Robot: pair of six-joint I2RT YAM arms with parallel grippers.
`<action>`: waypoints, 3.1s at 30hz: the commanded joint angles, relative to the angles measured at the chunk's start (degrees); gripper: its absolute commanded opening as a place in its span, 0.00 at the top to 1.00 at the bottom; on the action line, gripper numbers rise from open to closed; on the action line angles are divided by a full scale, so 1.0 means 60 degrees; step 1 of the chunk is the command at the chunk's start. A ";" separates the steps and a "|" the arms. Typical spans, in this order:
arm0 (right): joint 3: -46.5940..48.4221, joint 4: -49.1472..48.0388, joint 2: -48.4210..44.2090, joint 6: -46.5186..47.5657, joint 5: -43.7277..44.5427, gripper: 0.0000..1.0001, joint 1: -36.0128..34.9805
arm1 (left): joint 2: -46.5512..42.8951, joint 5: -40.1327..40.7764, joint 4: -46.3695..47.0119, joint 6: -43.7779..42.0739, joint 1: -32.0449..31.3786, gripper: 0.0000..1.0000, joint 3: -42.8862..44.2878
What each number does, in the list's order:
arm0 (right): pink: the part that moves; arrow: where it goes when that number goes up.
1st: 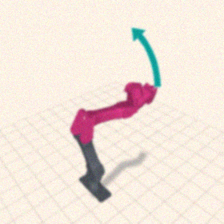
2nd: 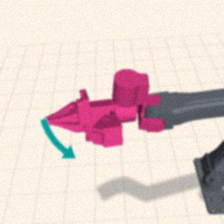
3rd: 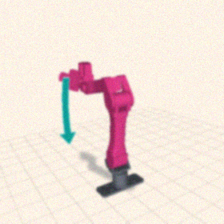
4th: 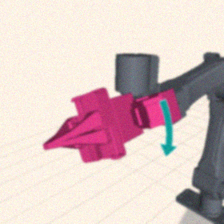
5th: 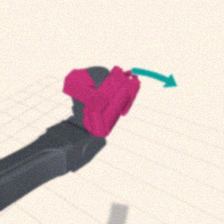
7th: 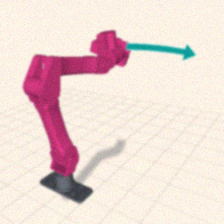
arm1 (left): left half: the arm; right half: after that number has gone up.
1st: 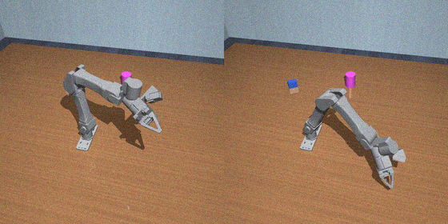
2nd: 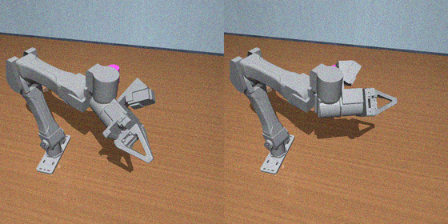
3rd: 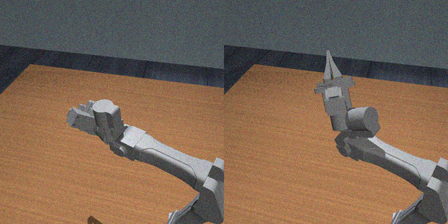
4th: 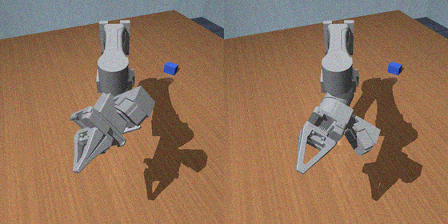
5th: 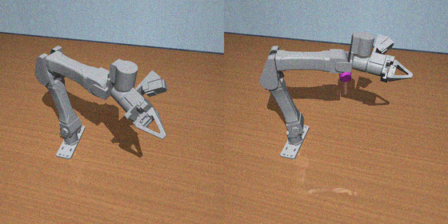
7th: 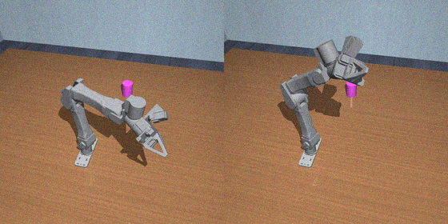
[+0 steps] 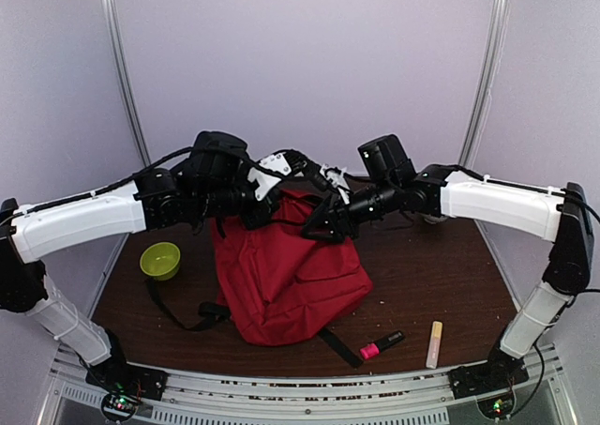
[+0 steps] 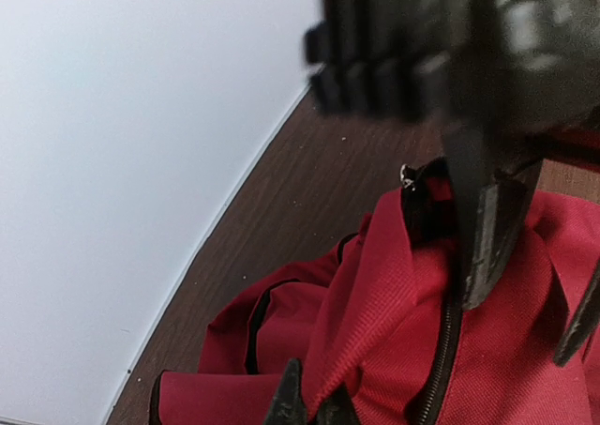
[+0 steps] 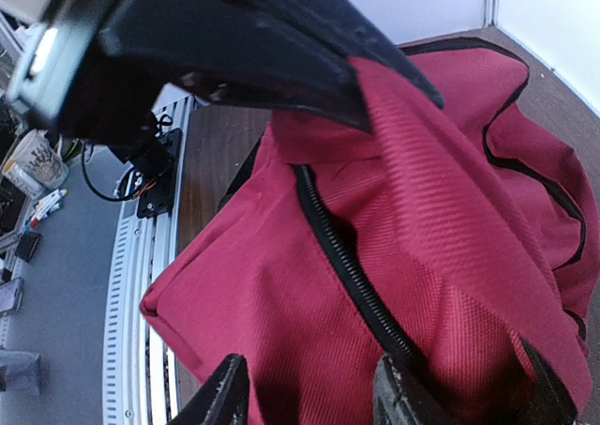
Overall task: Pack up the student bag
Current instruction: Set down the student bag at the center of the board, then rotate the student bag at the center of the board.
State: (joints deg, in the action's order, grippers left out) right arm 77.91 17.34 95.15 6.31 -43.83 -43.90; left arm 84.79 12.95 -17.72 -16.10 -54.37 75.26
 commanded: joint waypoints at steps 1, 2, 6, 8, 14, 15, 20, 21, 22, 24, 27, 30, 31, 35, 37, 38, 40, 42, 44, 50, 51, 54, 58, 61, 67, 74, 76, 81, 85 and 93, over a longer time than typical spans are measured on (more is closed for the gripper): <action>0.0251 0.2149 -0.0840 0.2090 -0.0420 0.54 -0.0028 | -0.0699 -0.0157 0.1678 0.0224 0.0036 1.00 0.0185; 0.0341 0.2509 -0.0921 0.2295 -0.0310 0.53 -0.0038 | -0.0687 -0.0136 0.1678 0.0241 0.0045 1.00 0.0185; 0.0256 0.2977 -0.1601 0.2459 -0.0420 0.51 -0.0060 | -0.0597 -0.0022 0.1618 0.0523 0.0078 1.00 0.0171; -0.0059 0.2318 -0.2123 0.1403 -0.0050 0.50 -0.0054 | -0.0467 0.0420 0.1313 0.1067 0.0176 1.00 0.0296; -0.1730 0.1840 -0.3808 -0.2508 0.3686 0.47 -0.0054 | -0.0439 0.0557 0.0733 0.2944 0.0790 1.00 -0.0257; -0.2403 0.1289 -0.4188 -0.3244 0.3726 0.47 -0.0056 | -0.0501 0.0521 0.0820 0.3206 0.0872 1.00 -0.0509; -0.4583 0.1268 -0.5131 -0.5015 0.5272 0.49 -0.0515 | -0.0633 0.0171 0.1071 0.4562 0.1450 1.00 -0.1753; -0.4748 0.1581 -0.5075 -0.5207 0.5645 0.49 -0.0677 | -0.0653 0.0059 0.1209 0.4752 0.1559 1.00 -0.2025; -0.4891 0.1924 -0.4980 -0.5471 0.5998 0.50 -0.0827 | -0.0676 0.0012 0.1356 0.4925 0.1656 1.00 -0.2305; -0.5253 0.2321 -0.4849 -0.6169 0.6563 0.51 -0.1121 | -0.0733 -0.0014 0.1598 0.5105 0.1842 1.00 -0.2776; -0.6104 0.2288 -0.5114 -0.6835 0.6986 0.51 -0.1653 | -0.0773 0.0023 0.1692 0.5100 0.2102 1.00 -0.3257; -0.6710 0.2676 -0.5155 -0.7172 0.7470 0.51 -0.2108 | -0.0720 -0.0086 0.1774 0.5085 0.2429 1.00 -0.3561; -0.6879 0.2777 -0.5129 -0.7247 0.7550 0.51 -0.2288 | -0.0677 -0.0195 0.1875 0.5093 0.2534 1.00 -0.3690; -0.7286 0.3055 -0.4927 -0.7600 0.7537 0.52 -0.2999 | -0.0334 -0.0841 0.2320 0.5429 0.3273 1.00 -0.4242; -0.7381 0.3182 -0.4864 -0.7746 0.7497 0.53 -0.3321 | -0.0049 -0.1164 0.2421 0.5473 0.3488 1.00 -0.4362; -0.7401 0.3272 -0.4852 -0.7786 0.7489 0.53 -0.3421 | 0.0088 -0.1294 0.2450 0.5456 0.3560 1.00 -0.4382; -0.7349 0.3511 -0.4868 -0.7735 0.7563 0.53 -0.3534 | 0.0344 -0.1552 0.2469 0.5430 0.3647 1.00 -0.4372; -0.7019 0.3874 -0.4917 -0.7452 0.7912 0.53 -0.3549 | 0.0576 -0.1851 0.2491 0.5424 0.3722 1.00 -0.4325; -0.6247 0.4084 -0.4858 -0.6898 0.8411 0.53 -0.3544 | 0.0650 -0.2180 0.2451 0.5373 0.3758 1.00 -0.4235; -0.4206 0.1504 -0.3101 -0.4665 0.7056 0.46 -0.3479 | 0.0002 -0.2648 0.2250 0.4864 0.3981 0.45 -0.3796; -0.3653 0.1202 -0.2531 -0.4537 0.6681 0.46 -0.3419 | -0.0154 -0.2718 0.1915 0.4724 0.4085 0.40 -0.3590; -0.2195 0.1077 -0.0668 -0.4566 0.5980 0.49 -0.3231 | -0.0548 -0.2620 0.0798 0.4228 0.4466 0.30 -0.2943; -0.1457 0.0902 0.0685 -0.4698 0.7026 0.54 -0.3170 | -0.0816 -0.2904 -0.0135 0.4066 0.5526 0.24 -0.2792; -0.0991 0.1199 0.1191 -0.4789 0.7903 0.51 -0.2957 | -0.0467 -0.2851 -0.0637 0.3967 0.6107 0.22 -0.2619; -0.0759 0.0567 0.1680 -0.4560 0.9111 0.47 -0.1831 | 0.1292 -0.3257 -0.1530 0.3397 0.6170 0.31 -0.1780; 0.0845 0.0450 0.3097 -0.4222 0.8256 0.48 -0.0237 | 0.1186 -0.5166 -0.0080 0.4316 0.5797 0.43 -0.2847; 0.1503 0.0518 0.3562 -0.4124 0.7899 0.48 0.0113 | 0.0971 -0.5086 0.0132 0.4457 0.5236 0.45 -0.3108; 0.3218 0.0860 0.3943 -0.3853 0.6767 0.48 0.0738 | 0.0520 -0.5051 0.0552 0.5067 0.3491 0.49 -0.3610; 0.3656 0.1291 0.3300 -0.3100 0.6786 0.47 0.0801 | -0.0132 -0.5195 0.1318 0.5940 0.2290 0.51 -0.4486; 0.1650 0.0949 0.0693 -0.2973 0.6777 0.47 0.1179 | -0.1505 -0.6162 0.0869 0.5378 0.0121 0.47 -0.3857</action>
State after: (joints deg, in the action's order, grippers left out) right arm 93.32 24.08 107.50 -12.71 -2.50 -37.82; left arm 80.71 -19.97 -13.26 17.50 -51.55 47.79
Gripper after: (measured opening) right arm 0.537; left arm 0.519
